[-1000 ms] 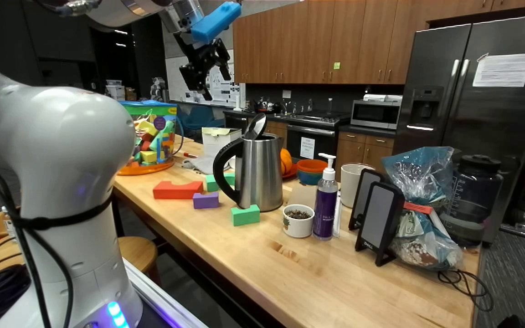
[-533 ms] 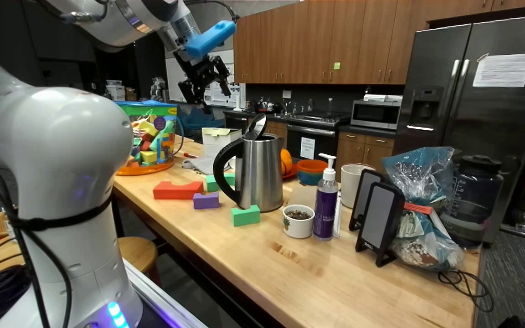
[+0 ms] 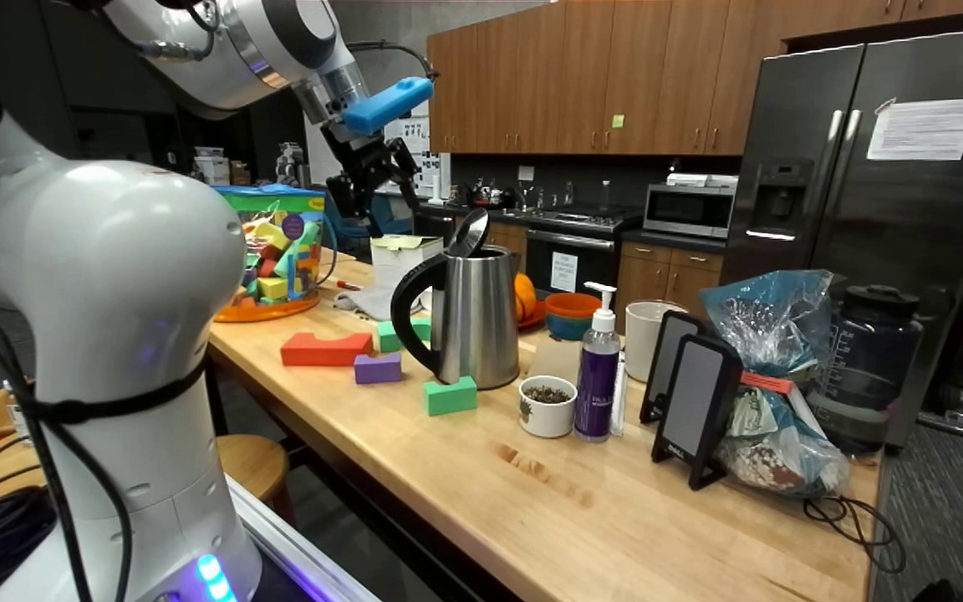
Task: Open the kettle, then press two buttons
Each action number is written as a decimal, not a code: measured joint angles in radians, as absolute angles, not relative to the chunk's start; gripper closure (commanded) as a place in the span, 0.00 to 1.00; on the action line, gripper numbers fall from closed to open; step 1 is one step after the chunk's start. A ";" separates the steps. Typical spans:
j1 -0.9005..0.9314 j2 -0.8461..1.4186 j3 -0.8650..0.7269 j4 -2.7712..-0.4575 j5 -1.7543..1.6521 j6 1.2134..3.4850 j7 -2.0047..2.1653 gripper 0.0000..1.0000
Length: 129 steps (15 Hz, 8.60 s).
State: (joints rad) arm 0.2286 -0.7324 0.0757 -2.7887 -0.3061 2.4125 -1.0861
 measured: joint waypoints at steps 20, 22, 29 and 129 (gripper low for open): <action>0.195 -0.592 0.113 -2.786 -0.421 2.526 -1.054 0.00; 0.194 -0.564 0.113 -2.786 -0.447 2.531 -1.053 0.00; 0.174 -0.499 0.114 -2.786 -0.539 2.616 -1.046 0.00; 0.102 -0.456 0.111 -2.767 -0.985 2.683 -0.900 0.00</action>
